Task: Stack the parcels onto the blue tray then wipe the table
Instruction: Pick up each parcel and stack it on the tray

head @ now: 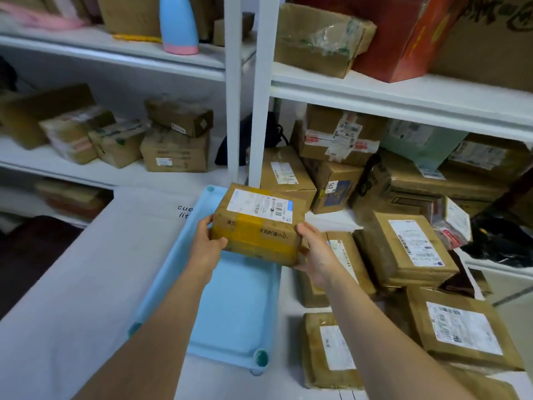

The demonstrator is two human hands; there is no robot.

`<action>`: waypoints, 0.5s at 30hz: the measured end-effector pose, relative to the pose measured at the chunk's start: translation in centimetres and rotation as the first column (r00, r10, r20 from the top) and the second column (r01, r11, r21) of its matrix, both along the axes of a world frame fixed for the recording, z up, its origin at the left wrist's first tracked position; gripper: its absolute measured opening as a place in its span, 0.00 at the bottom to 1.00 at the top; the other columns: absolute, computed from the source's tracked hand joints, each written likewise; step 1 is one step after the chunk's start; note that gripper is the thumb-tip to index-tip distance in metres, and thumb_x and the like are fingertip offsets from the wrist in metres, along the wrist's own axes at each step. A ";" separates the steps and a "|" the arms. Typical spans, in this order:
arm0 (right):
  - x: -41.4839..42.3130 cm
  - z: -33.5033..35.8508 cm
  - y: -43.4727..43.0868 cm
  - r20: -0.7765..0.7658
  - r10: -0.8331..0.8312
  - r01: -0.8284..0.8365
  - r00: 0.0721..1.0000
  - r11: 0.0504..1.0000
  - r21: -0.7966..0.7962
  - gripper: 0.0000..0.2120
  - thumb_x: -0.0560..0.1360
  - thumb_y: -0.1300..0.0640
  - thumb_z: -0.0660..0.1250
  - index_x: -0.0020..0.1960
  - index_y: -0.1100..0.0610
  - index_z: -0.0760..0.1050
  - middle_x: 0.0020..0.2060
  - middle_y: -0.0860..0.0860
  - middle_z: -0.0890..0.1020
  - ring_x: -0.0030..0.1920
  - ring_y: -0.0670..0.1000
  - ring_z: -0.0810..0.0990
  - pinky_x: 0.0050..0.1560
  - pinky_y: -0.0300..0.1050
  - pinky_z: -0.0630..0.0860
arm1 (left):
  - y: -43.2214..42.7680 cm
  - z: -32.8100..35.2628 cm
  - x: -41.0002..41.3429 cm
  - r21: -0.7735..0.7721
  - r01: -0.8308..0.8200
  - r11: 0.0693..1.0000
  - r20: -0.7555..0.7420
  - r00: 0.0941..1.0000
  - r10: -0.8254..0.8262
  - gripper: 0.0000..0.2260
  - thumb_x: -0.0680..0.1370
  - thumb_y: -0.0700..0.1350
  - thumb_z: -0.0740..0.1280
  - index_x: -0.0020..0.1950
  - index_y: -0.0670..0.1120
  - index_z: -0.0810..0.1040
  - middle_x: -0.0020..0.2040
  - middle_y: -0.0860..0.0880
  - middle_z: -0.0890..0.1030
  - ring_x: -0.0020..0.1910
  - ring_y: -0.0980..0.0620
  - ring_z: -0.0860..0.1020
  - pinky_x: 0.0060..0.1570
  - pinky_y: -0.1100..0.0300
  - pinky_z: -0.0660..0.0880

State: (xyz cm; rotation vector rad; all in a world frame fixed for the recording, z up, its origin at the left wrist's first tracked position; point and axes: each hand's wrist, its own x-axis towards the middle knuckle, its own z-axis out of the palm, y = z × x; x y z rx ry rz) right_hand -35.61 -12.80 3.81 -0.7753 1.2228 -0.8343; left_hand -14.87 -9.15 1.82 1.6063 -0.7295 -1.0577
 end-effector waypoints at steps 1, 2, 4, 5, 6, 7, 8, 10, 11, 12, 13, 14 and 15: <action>0.7 -0.3 -0.4 0.000 0.003 -0.003 1.000 1.000 -0.001 0.19 0.78 0.48 0.62 0.68 0.48 0.67 0.60 0.50 0.77 0.62 0.54 0.74 0.56 0.59 0.75 | -0.2 -0.1 0.5 0.006 -0.008 1.000 0.011 1.000 0.007 0.26 0.76 0.29 0.59 0.71 0.47 0.64 0.63 0.45 0.74 0.60 0.45 0.73 0.53 0.56 0.67; 1.4 -0.5 -0.7 -0.004 0.000 0.000 1.000 1.000 0.000 0.19 0.78 0.48 0.62 0.68 0.48 0.67 0.61 0.51 0.76 0.64 0.55 0.73 0.57 0.59 0.75 | -0.4 -0.3 1.1 0.020 -0.015 1.000 0.025 1.000 0.015 0.25 0.76 0.29 0.60 0.71 0.47 0.64 0.62 0.46 0.74 0.59 0.47 0.73 0.53 0.56 0.67; 3.5 -1.0 -1.6 0.001 -0.014 0.014 1.000 1.000 0.012 0.19 0.79 0.49 0.62 0.68 0.48 0.67 0.61 0.51 0.76 0.65 0.56 0.71 0.57 0.60 0.74 | -1.3 -1.1 2.9 0.049 -0.029 0.998 0.056 0.998 0.026 0.25 0.77 0.31 0.61 0.71 0.49 0.65 0.62 0.49 0.75 0.58 0.48 0.72 0.54 0.56 0.67; 4.0 -1.1 -1.8 0.004 -0.019 0.019 1.000 1.000 0.014 0.19 0.79 0.49 0.62 0.68 0.48 0.66 0.61 0.51 0.76 0.65 0.56 0.71 0.59 0.61 0.74 | -1.5 -1.5 3.4 0.056 -0.032 0.998 0.067 0.997 0.028 0.25 0.77 0.32 0.61 0.71 0.50 0.65 0.63 0.49 0.75 0.58 0.48 0.73 0.55 0.56 0.67; 4.8 -1.3 -2.1 0.004 -0.022 0.022 1.000 1.000 0.018 0.19 0.79 0.49 0.62 0.69 0.48 0.66 0.62 0.51 0.75 0.65 0.55 0.71 0.60 0.61 0.73 | -2.0 -1.9 4.1 0.068 -0.033 0.997 0.073 0.997 0.028 0.25 0.77 0.33 0.62 0.71 0.51 0.65 0.63 0.49 0.75 0.59 0.47 0.73 0.55 0.56 0.68; 5.5 -1.6 -2.4 0.000 -0.027 0.027 1.000 0.999 0.029 0.20 0.79 0.49 0.61 0.69 0.48 0.66 0.63 0.51 0.75 0.65 0.54 0.72 0.61 0.61 0.72 | -2.4 -2.3 4.7 0.078 -0.031 0.996 0.072 0.997 0.025 0.24 0.77 0.34 0.62 0.71 0.51 0.65 0.63 0.49 0.75 0.58 0.48 0.73 0.55 0.56 0.68; 5.8 -1.8 -2.5 -0.004 -0.032 0.032 0.999 0.999 0.041 0.20 0.79 0.49 0.61 0.70 0.47 0.66 0.64 0.50 0.75 0.65 0.53 0.71 0.62 0.60 0.70 | -2.6 -2.4 4.9 0.084 -0.028 0.996 0.070 0.997 0.022 0.24 0.77 0.34 0.62 0.71 0.50 0.65 0.61 0.50 0.74 0.57 0.49 0.72 0.53 0.56 0.67; 7.0 -2.5 -3.0 -0.033 -0.037 0.040 0.999 0.996 0.083 0.22 0.79 0.47 0.60 0.72 0.45 0.63 0.65 0.47 0.73 0.66 0.52 0.69 0.67 0.62 0.64 | -3.3 -3.1 5.8 0.097 -0.021 0.995 0.070 0.997 0.014 0.22 0.78 0.35 0.61 0.70 0.48 0.66 0.60 0.49 0.73 0.55 0.49 0.72 0.51 0.57 0.68; 7.2 -2.8 -3.0 -0.050 -0.033 0.037 0.998 0.994 0.098 0.23 0.79 0.47 0.59 0.73 0.45 0.62 0.67 0.46 0.71 0.68 0.52 0.68 0.68 0.63 0.61 | -3.5 -3.4 5.9 0.096 -0.020 0.995 0.074 0.997 0.013 0.21 0.78 0.36 0.62 0.70 0.48 0.66 0.62 0.48 0.73 0.56 0.49 0.73 0.51 0.56 0.69; 7.4 -3.0 -3.2 -0.062 -0.033 0.040 0.998 0.993 0.110 0.24 0.80 0.46 0.59 0.74 0.44 0.60 0.68 0.46 0.70 0.70 0.53 0.66 0.69 0.65 0.59 | -3.8 -3.7 6.1 0.099 -0.016 0.995 0.076 0.997 0.008 0.21 0.78 0.38 0.62 0.70 0.48 0.66 0.63 0.47 0.73 0.58 0.47 0.73 0.53 0.55 0.70; 7.8 -3.3 -3.3 -0.071 -0.039 0.047 0.997 0.991 0.124 0.24 0.80 0.45 0.58 0.74 0.44 0.59 0.69 0.46 0.69 0.71 0.54 0.65 0.69 0.66 0.59 | -4.1 -4.0 6.4 0.101 -0.013 0.995 0.075 0.997 0.006 0.21 0.78 0.39 0.63 0.70 0.47 0.65 0.64 0.47 0.72 0.60 0.47 0.73 0.56 0.54 0.71; 8.0 -3.6 -3.6 -0.077 -0.048 0.058 0.996 0.989 0.135 0.24 0.80 0.44 0.58 0.74 0.44 0.59 0.70 0.46 0.68 0.71 0.54 0.65 0.69 0.67 0.59 | -4.4 -4.2 6.5 0.103 -0.014 0.995 0.070 0.998 0.006 0.21 0.78 0.39 0.63 0.70 0.46 0.65 0.64 0.48 0.72 0.61 0.47 0.73 0.58 0.54 0.70; 8.2 -3.9 -3.8 -0.083 -0.063 0.074 0.995 0.986 0.147 0.23 0.79 0.44 0.59 0.73 0.45 0.60 0.69 0.46 0.68 0.71 0.54 0.64 0.68 0.67 0.60 | -4.7 -4.4 6.6 0.109 -0.012 0.994 0.069 0.998 0.005 0.19 0.78 0.39 0.62 0.69 0.45 0.65 0.61 0.49 0.73 0.61 0.47 0.73 0.58 0.54 0.70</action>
